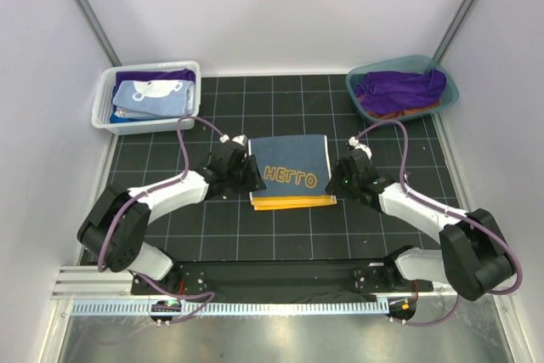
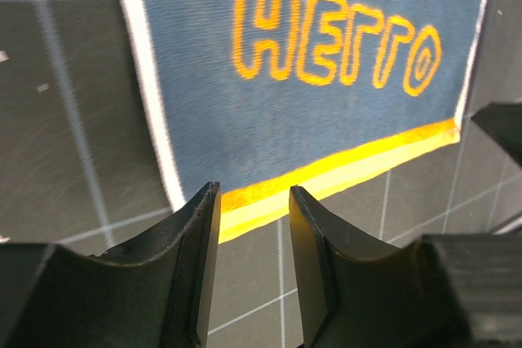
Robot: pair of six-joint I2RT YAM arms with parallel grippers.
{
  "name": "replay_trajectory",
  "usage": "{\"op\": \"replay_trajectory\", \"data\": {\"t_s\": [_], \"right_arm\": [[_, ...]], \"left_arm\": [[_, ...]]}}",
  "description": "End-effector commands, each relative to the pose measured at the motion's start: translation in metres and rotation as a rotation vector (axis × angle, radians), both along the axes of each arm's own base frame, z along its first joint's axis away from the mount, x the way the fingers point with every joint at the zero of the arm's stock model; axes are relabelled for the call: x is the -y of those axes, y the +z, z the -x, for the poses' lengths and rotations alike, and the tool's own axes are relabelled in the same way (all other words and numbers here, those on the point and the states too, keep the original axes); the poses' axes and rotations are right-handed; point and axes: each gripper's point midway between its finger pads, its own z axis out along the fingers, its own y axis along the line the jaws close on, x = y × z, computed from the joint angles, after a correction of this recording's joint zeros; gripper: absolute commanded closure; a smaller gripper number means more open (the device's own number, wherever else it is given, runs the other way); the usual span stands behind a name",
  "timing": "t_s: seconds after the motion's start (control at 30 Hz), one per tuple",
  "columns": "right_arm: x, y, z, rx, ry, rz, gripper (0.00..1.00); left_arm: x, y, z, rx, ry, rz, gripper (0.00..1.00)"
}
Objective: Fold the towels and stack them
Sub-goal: Fold the towel
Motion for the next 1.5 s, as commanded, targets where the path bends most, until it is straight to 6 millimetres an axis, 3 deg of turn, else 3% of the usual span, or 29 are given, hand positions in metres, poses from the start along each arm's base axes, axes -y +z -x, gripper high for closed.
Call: {"op": "replay_trajectory", "data": {"t_s": [0.0, 0.27, 0.63, 1.03, 1.23, 1.47], "right_arm": [[0.005, -0.004, 0.003, 0.01, -0.04, 0.031, 0.6], [0.009, -0.019, 0.012, -0.022, -0.053, 0.063, 0.62], [0.004, -0.017, 0.011, -0.02, -0.045, 0.075, 0.65], [0.001, -0.015, 0.015, -0.016, -0.039, 0.09, 0.65], [0.005, -0.011, 0.017, -0.009, -0.044, 0.118, 0.65], [0.003, -0.009, 0.019, -0.006, -0.038, 0.131, 0.65]], "left_arm": [[-0.016, 0.005, 0.0, 0.007, 0.077, -0.047, 0.57], [-0.021, -0.006, 0.012, -0.043, 0.086, -0.056, 0.53], [-0.016, -0.018, 0.015, -0.071, 0.072, -0.065, 0.52], [-0.014, -0.022, 0.018, -0.078, 0.064, -0.067, 0.65], [-0.023, -0.024, 0.02, -0.08, 0.078, -0.101, 0.56], [-0.022, -0.026, 0.022, -0.086, 0.072, -0.102, 0.57]]}}
